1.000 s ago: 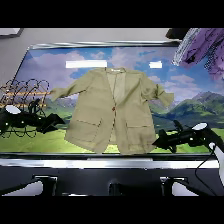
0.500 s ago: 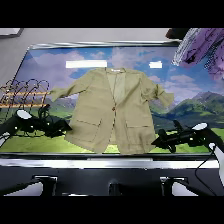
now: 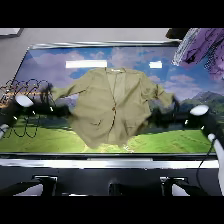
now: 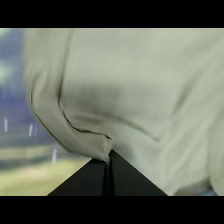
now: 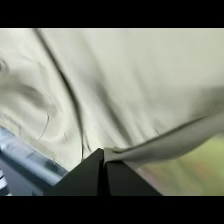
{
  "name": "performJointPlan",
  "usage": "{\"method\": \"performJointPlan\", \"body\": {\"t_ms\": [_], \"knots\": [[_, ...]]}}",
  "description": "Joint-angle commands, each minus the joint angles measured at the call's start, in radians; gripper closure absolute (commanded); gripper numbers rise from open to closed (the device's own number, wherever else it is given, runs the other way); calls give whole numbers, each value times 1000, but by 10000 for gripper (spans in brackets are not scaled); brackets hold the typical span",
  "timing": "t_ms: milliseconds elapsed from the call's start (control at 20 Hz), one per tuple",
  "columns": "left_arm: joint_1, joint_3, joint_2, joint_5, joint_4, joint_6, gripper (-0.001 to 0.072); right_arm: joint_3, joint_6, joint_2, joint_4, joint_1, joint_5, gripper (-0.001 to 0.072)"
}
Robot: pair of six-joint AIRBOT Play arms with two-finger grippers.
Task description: Fold the clothes and pants, and hang the long-sleeved shirts on hangers.
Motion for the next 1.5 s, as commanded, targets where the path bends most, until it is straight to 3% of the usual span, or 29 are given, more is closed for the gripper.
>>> {"method": "performJointPlan", "body": {"t_ms": [0,150,300,600,800,1150,1450], "knots": [[-9,398,43,34,11,2,695,427,78,47,-116,35,-82,687],[-11,780,54,29,11,-40,694,851,139,76,-257,35,-79,686],[-11,1006,116,29,12,-54,694,1129,197,153,-371,35,-73,686],[-11,917,408,18,13,-100,694,1199,249,429,-528,35,-42,685],[-8,871,479,-1,16,-145,694,1199,331,471,-588,35,-21,685],[-11,761,340,-27,15,-208,694,1195,379,253,-523,35,12,684],[-11,663,-56,-19,15,-223,693,1145,383,-211,-394,35,14,684]]}}
